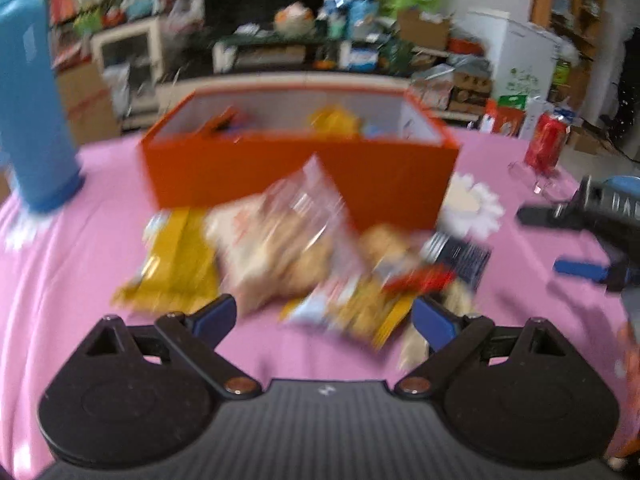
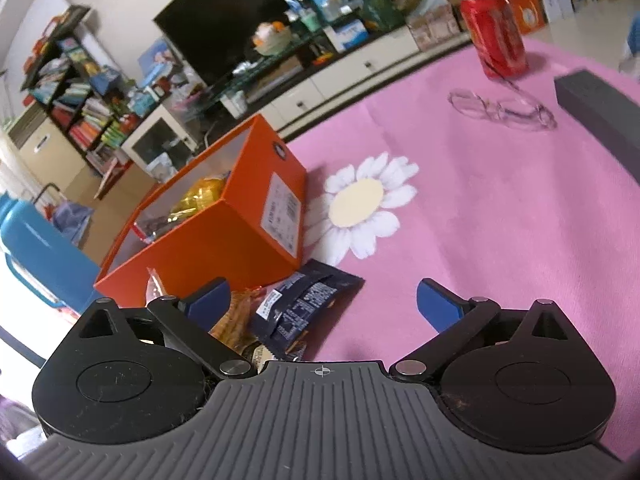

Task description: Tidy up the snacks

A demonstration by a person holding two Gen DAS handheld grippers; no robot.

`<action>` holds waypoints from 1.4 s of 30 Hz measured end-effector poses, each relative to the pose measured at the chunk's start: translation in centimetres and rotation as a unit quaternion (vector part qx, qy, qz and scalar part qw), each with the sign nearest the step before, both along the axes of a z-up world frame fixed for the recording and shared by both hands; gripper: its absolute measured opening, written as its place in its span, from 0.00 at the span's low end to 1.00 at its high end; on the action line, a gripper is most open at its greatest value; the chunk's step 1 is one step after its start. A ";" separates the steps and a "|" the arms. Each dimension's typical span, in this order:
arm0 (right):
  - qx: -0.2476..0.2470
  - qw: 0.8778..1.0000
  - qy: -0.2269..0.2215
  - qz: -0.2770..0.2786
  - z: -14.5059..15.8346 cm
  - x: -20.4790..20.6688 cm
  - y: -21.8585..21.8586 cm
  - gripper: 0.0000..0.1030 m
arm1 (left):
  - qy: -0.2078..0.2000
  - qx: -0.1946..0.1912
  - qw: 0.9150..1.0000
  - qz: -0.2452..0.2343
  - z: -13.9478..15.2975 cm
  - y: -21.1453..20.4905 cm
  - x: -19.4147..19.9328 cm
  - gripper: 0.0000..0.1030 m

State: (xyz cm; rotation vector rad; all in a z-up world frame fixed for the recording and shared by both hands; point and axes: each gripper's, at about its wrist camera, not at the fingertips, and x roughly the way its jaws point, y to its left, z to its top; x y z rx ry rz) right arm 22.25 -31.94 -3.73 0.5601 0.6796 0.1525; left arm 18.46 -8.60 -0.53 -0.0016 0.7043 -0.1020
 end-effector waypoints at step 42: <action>-0.074 0.995 0.025 0.056 -1.7 -5.2 5.5 0.86 | 0.046 -0.043 0.998 -0.023 -0.6 6.8 -6.0 0.74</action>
